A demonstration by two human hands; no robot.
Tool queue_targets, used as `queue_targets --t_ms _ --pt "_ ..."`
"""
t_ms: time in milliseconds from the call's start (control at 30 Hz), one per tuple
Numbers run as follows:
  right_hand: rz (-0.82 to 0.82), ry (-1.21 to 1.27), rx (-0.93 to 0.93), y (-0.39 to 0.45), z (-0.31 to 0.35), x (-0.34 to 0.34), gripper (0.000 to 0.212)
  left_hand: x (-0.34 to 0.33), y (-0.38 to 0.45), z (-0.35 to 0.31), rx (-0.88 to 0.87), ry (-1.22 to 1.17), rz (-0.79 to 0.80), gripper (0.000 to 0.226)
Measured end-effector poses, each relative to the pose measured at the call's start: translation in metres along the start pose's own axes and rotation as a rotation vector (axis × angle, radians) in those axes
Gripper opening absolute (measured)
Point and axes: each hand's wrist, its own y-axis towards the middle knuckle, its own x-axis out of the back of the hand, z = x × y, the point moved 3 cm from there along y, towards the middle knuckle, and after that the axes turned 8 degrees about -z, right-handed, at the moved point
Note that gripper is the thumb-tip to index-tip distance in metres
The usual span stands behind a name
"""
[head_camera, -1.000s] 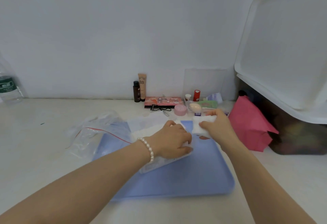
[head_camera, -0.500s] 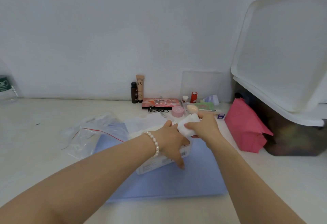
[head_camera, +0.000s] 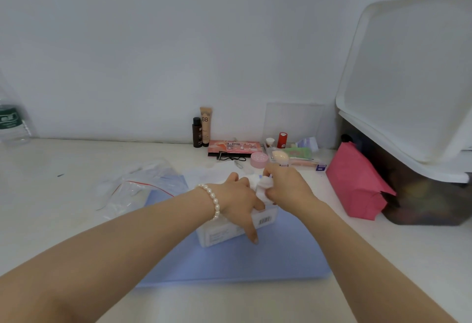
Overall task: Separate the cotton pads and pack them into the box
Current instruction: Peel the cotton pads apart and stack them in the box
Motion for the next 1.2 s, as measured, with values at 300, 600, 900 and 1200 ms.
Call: queue_targets --t_ms 300,600,900,1200 --pt "0.107 -0.055 -0.093 -0.002 0.010 -0.002 0.033 -0.004 -0.004 -0.001 -0.027 0.005 -0.044 0.070" --pt "0.179 0.094 -0.230 0.006 0.003 0.001 0.019 -0.004 -0.003 -0.005 -0.008 0.058 -0.024 0.062" --pt "-0.027 -0.561 0.148 -0.012 0.033 -0.005 0.022 -0.004 -0.004 -0.002 -0.002 0.004 -0.036 0.075" --pt "0.150 -0.231 -0.088 -0.012 0.023 -0.005 0.018 -0.008 -0.005 -0.003 -0.002 -0.014 -0.064 0.073"
